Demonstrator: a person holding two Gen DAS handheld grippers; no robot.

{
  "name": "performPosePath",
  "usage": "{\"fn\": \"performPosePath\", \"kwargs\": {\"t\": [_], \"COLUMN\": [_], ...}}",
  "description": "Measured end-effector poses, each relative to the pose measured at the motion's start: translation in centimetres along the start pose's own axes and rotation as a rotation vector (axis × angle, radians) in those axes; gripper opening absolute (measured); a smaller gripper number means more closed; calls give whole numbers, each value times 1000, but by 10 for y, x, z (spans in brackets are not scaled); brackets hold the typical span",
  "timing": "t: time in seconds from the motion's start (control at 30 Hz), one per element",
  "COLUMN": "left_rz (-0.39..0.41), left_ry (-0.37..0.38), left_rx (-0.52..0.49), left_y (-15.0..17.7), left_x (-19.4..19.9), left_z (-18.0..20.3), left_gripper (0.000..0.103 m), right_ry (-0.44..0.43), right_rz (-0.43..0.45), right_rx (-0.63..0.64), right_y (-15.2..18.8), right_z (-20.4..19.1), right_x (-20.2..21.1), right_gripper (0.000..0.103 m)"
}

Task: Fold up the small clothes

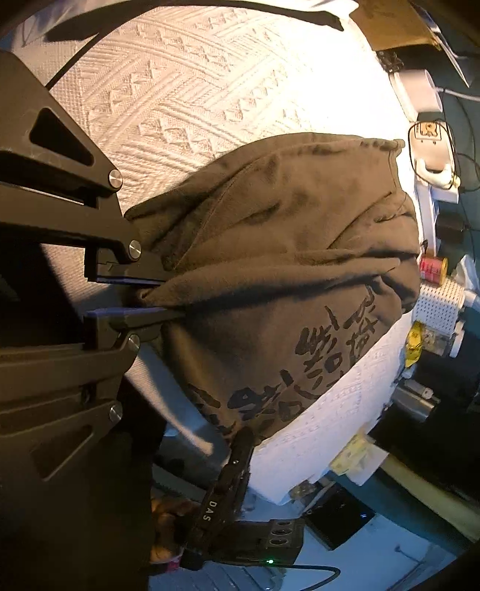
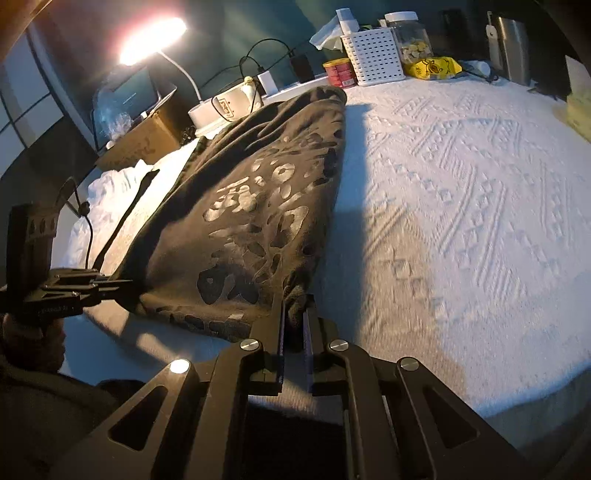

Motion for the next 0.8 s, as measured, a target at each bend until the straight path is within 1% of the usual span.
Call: {"fn": "performPosePath", "kwargs": {"t": [0.07,0.1,0.13,0.17,0.2,0.23,0.27,0.3,0.37,0.57,0.8], "left_rz": [-13,-6,5,24,34,50,57,69,82,101,116], "left_ry": [-31,-48,-55,-60,-65,-78,-89,-112,-136,-217,-222], "left_rx": [-22,-31,-36,-44,-47,-49,-47,-34,-6,32,64], "left_y": [-2,-5,-8,-14,-16,-20,-22,-26,-32,-51,-80], "left_x": [4,10,14,21,24,28,28,29,29,23,13], "left_z": [4,6,8,10,10,8,5,0,-9,-24,-37], "left_gripper": [10,10,10,13,17,28,39,41,41,41,41], "right_ry": [-17,-28,-28,-2,-2,17,40,45,41,36,54], "right_rz": [-11,-28,-28,-41,-41,-42,-39,-34,-2,19,13], "right_rx": [2,5,5,20,20,23,23,22,17,15,27], "right_y": [1,1,1,-2,-2,-2,-5,-7,-18,-37,-62], "right_z": [3,6,6,7,7,8,10,11,17,24,33], "right_x": [1,4,4,8,8,10,14,16,25,22,9], "right_gripper": [9,9,11,15,19,26,27,27,28,29,29]}}
Point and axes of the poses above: each gripper's, at about its wrist camera, not at the fingertips, and x roughly against the way its jaws point, z to its right, y to its underside, the point moved 5 cm from there along -x, roughly the way its jaws point, and after that the axes turned 1 degree about -z, right-handed, at the moved point
